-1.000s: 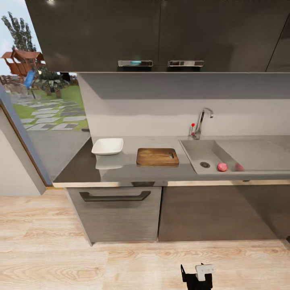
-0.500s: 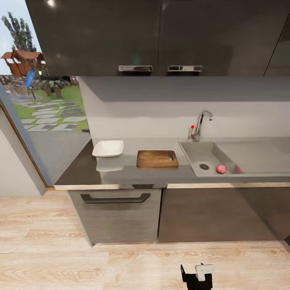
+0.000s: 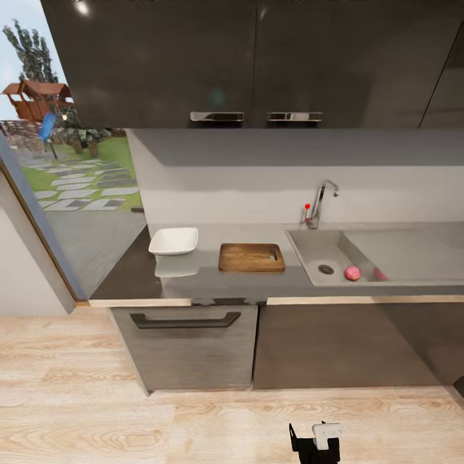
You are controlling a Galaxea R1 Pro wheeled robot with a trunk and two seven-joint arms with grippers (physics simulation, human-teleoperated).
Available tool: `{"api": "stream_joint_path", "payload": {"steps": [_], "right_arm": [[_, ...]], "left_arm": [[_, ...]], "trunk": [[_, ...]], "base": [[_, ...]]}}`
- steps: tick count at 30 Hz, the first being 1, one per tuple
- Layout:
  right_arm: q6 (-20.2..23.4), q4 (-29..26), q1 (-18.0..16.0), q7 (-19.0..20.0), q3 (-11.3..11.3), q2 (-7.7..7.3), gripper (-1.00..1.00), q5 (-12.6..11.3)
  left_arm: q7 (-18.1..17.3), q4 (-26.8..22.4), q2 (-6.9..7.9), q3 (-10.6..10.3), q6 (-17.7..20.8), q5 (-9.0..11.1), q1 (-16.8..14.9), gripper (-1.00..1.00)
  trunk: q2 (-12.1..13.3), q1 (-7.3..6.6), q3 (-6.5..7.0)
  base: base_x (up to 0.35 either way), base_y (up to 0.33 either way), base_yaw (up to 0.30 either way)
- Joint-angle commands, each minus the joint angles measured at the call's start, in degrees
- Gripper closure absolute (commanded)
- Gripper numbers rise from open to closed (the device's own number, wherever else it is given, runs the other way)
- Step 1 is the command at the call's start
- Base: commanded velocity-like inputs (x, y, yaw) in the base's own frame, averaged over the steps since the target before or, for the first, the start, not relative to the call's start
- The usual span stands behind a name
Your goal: In the kitchen, take the Vidalia onion out of the sink, dice it on the chopping board with the paring knife, put the diced onion into the bowl on the countertop, then place both the paring knife and the chopping board into the sink.
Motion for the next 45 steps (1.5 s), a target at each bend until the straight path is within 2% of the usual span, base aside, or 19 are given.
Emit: {"api": "stream_joint_path", "payload": {"steps": [1, 45], "right_arm": [[-0.17, 0.07, -0.05, -0.29, 0.49, 0.00, -1.00, -0.31], [-0.17, 0.26, -0.05, -0.29, 0.49, 0.00, -1.00, -0.26]], "left_arm": [[0.01, -0.09, -0.01, 0.02, -0.06, 0.08, 0.03, -1.00], [0.01, -0.09, 0.00, 0.09, -0.06, 0.07, 0.03, -1.00]], "trunk": [[0.38, -0.22, 0.14], [18.03, -9.89, 8.04]], "base": [[0.000, 0.000, 0.000], [0.000, 0.000, 0.000]]}}
